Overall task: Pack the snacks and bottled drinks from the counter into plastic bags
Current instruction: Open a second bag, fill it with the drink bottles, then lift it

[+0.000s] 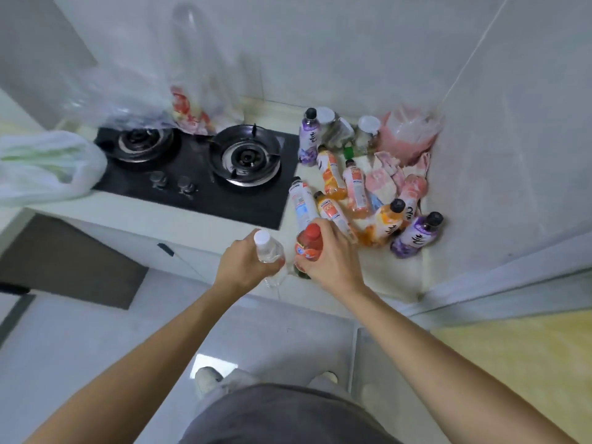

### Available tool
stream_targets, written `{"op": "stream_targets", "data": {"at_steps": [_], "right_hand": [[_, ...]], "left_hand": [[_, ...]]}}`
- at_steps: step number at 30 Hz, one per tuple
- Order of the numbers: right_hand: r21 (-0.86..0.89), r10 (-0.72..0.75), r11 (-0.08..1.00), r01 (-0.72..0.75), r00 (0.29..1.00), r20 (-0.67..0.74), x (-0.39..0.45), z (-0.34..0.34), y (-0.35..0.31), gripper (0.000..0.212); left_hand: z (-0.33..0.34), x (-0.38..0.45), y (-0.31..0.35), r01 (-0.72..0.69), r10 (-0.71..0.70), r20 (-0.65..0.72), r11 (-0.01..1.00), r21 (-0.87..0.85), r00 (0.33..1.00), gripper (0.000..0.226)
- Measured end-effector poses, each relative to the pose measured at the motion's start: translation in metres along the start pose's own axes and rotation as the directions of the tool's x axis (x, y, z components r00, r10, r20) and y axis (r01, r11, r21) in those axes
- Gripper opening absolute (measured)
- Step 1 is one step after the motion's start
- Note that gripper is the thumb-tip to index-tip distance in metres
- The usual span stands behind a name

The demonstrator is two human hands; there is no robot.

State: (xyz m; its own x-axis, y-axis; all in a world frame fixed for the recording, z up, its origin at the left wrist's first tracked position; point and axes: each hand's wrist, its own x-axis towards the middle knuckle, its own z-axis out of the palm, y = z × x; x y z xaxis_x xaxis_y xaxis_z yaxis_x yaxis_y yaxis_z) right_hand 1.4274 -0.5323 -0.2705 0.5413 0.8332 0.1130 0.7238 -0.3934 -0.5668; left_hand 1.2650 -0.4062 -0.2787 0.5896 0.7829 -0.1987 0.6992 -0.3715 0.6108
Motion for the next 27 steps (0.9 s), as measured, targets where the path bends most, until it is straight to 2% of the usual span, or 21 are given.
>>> {"op": "stream_targets", "data": {"at_steps": [5,8,16,22,27], "right_hand": [[0.07,-0.112,0.992,0.103,0.983,0.148,0.026,0.053,-0.099,0.064],[0.098,-0.184,0.981,0.169,0.967,0.176,0.035,0.096,-0.165,0.064],[0.208,-0.301,0.943,0.259,0.93,0.21,0.065,0.203,-0.333,0.061],[0.263,-0.376,0.912,0.315,0.898,0.227,0.102,0.254,-0.417,0.067],[0.293,-0.406,0.895,0.337,0.887,0.22,0.152,0.296,-0.463,0.066]], "left_hand": [[-0.075,-0.021,-0.09,0.099,-0.105,-0.125,0.994,-0.052,0.987,0.05],[-0.124,-0.033,-0.152,0.134,-0.153,-0.186,0.985,-0.112,0.97,0.048],[-0.257,-0.055,-0.293,0.23,-0.258,-0.332,0.965,-0.122,0.907,0.041],[-0.324,-0.051,-0.364,0.293,-0.342,-0.381,0.939,-0.18,0.859,0.036],[-0.364,-0.016,-0.407,0.301,-0.362,-0.404,0.93,-0.209,0.84,0.037]]}}
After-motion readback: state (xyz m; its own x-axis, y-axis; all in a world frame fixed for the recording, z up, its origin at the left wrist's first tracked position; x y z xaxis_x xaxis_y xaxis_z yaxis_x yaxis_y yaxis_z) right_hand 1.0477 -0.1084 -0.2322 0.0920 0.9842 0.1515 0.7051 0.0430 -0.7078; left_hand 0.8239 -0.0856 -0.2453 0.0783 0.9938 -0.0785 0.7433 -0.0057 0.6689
